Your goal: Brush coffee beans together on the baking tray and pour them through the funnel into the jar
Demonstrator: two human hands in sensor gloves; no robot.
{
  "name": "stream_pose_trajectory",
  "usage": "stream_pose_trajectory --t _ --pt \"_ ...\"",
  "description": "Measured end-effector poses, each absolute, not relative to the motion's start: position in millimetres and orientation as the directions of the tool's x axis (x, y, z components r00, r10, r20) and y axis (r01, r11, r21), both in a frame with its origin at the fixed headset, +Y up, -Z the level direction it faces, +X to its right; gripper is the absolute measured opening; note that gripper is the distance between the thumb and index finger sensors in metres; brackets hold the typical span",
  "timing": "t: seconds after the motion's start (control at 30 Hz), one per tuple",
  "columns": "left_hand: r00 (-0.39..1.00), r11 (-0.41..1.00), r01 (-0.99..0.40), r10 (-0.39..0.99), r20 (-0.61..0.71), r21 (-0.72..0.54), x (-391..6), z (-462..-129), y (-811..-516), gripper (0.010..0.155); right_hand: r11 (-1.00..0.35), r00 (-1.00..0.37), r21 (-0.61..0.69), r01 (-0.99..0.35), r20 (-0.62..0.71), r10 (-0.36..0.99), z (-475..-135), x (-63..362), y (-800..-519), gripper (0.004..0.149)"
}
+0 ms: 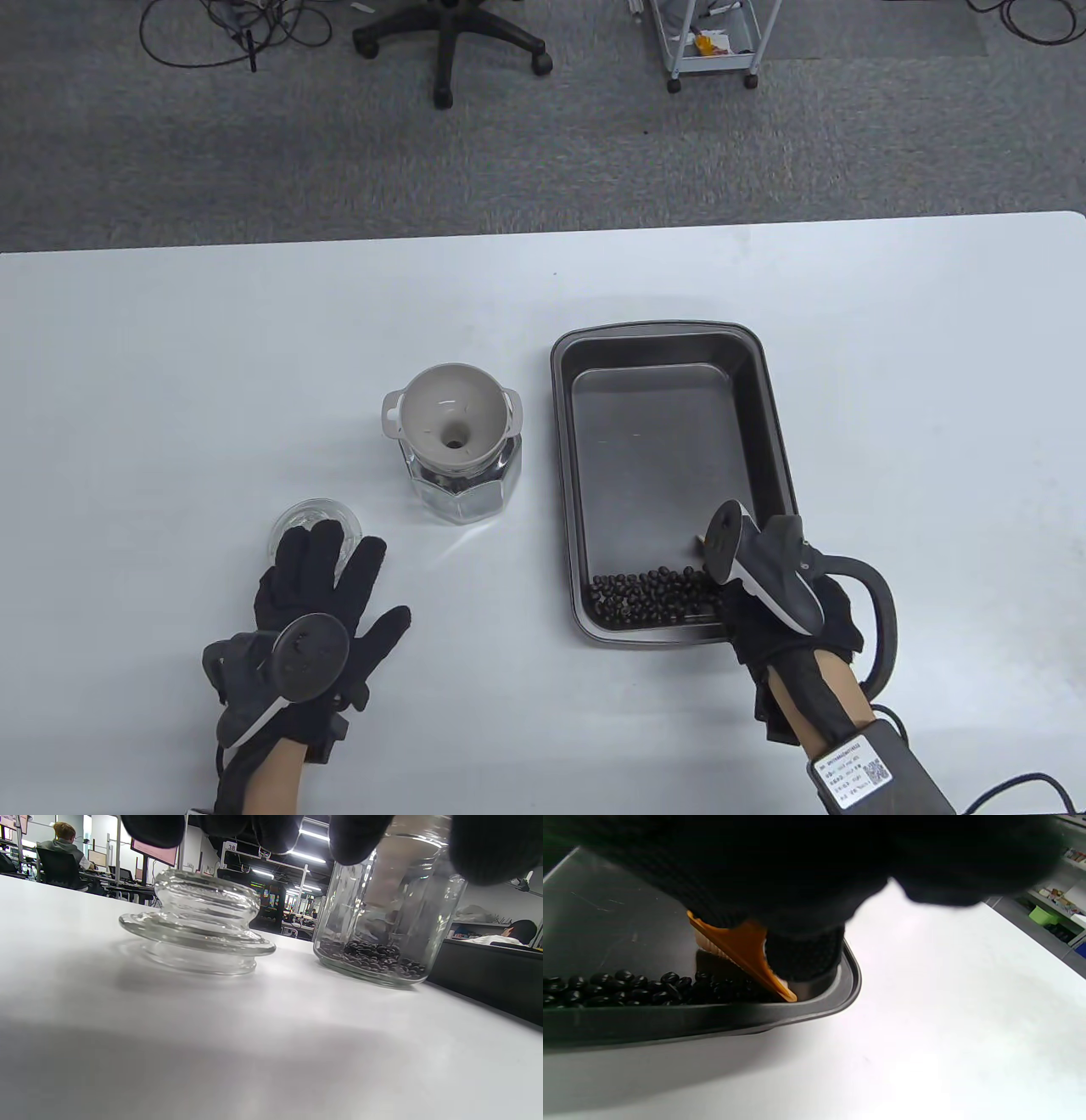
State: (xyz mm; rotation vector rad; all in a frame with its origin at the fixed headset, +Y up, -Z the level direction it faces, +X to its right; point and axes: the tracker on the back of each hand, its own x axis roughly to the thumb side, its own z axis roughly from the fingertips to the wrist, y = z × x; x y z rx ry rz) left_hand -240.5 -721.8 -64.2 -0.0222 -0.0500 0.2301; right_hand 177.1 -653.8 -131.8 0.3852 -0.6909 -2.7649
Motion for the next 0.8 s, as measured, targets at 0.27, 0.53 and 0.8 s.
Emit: stream_pose_trajectory --t 0.27,0.53,0.8 --pt "0.973 0.974 -0.224 0.226 0.056 -0.037 -238.0 -65.5 -722.9 0.080 -0.827 -0.945 0.555 0.089 -0.214 -0.245 -140.0 183.1 -650.9 0.044" --pt "0.973 0.974 -0.223 0.225 0.056 -0.051 -237.0 -66.9 -723.8 0.080 -0.821 -0.961 0.571 0.018 -0.216 -0.171 -142.1 184.2 -652.1 0.045" --pt "0.973 0.974 -0.221 0.223 0.054 -0.049 -236.8 -67.0 -722.9 0.080 -0.812 -0.970 0.582 0.036 -0.174 -0.168 -142.6 165.9 -652.7 0.044"
